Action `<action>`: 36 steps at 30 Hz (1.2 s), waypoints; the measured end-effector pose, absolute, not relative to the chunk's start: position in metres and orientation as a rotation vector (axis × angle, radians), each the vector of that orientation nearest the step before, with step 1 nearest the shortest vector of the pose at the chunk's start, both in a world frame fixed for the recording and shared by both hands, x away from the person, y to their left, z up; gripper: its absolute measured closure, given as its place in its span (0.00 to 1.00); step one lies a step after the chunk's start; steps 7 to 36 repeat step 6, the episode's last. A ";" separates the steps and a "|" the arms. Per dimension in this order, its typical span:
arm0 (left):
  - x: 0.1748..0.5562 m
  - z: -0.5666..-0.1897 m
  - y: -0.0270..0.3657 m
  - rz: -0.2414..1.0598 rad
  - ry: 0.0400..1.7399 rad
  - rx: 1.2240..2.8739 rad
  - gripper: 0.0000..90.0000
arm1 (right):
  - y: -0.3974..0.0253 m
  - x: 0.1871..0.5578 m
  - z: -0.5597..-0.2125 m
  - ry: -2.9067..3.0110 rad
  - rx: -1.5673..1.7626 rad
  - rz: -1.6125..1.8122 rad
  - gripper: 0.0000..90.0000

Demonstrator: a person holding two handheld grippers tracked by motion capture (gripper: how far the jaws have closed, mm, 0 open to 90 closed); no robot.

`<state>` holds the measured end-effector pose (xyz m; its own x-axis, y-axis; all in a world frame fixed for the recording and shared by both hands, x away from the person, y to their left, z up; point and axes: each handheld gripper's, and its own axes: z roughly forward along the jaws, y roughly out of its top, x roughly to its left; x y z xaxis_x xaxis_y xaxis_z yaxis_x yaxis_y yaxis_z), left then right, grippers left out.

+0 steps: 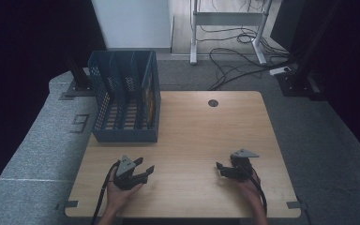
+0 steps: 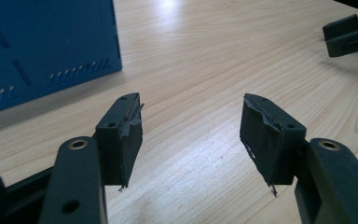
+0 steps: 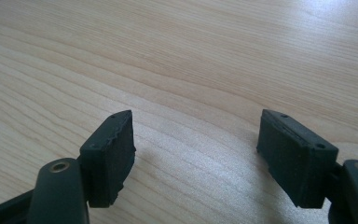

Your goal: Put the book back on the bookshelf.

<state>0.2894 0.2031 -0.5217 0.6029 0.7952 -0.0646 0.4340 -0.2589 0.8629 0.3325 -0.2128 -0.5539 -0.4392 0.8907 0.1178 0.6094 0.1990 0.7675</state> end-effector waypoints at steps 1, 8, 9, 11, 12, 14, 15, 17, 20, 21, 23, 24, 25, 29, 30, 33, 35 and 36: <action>0.289 -0.522 0.203 0.484 0.984 1.893 0.43 | -0.213 0.333 -0.554 2.129 1.400 1.100 0.29; 0.291 -0.521 0.205 0.483 0.990 1.890 0.43 | -0.213 0.333 -0.554 2.131 1.399 1.100 0.29; 0.291 -0.521 0.205 0.483 0.990 1.890 0.43 | -0.213 0.333 -0.554 2.131 1.399 1.100 0.29; 0.291 -0.521 0.205 0.483 0.990 1.890 0.43 | -0.213 0.333 -0.554 2.131 1.399 1.100 0.29; 0.291 -0.521 0.205 0.483 0.990 1.890 0.43 | -0.213 0.333 -0.554 2.131 1.399 1.100 0.29; 0.291 -0.521 0.205 0.483 0.990 1.890 0.43 | -0.213 0.333 -0.554 2.131 1.399 1.100 0.29; 0.291 -0.521 0.205 0.483 0.990 1.890 0.43 | -0.213 0.333 -0.554 2.131 1.399 1.100 0.29; 0.291 -0.521 0.205 0.483 0.990 1.890 0.43 | -0.213 0.333 -0.554 2.131 1.399 1.100 0.29; 0.291 -0.521 0.205 0.483 0.990 1.890 0.43 | -0.213 0.333 -0.554 2.131 1.399 1.100 0.29; 0.291 -0.521 0.205 0.483 0.990 1.890 0.43 | -0.213 0.333 -0.554 2.131 1.399 1.100 0.29; 0.291 -0.521 0.205 0.483 0.990 1.890 0.43 | -0.213 0.333 -0.554 2.131 1.399 1.100 0.29; 0.291 -0.521 0.205 0.483 0.990 1.890 0.43 | -0.213 0.333 -0.554 2.131 1.399 1.100 0.29; 0.291 -0.521 0.205 0.483 0.990 1.890 0.43 | -0.213 0.333 -0.554 2.131 1.399 1.100 0.29; 0.291 -0.521 0.205 0.483 0.990 1.890 0.43 | -0.213 0.333 -0.554 2.131 1.399 1.100 0.29; 0.291 -0.521 0.205 0.483 0.990 1.890 0.43 | -0.213 0.333 -0.554 2.131 1.399 1.100 0.29; 0.291 -0.521 0.205 0.483 0.990 1.890 0.43 | -0.213 0.333 -0.554 2.131 1.399 1.100 0.29; 0.291 -0.521 0.205 0.483 0.990 1.890 0.43 | -0.213 0.333 -0.554 2.131 1.399 1.100 0.29; 0.291 -0.521 0.205 0.483 0.990 1.890 0.43 | -0.213 0.333 -0.554 2.131 1.399 1.100 0.29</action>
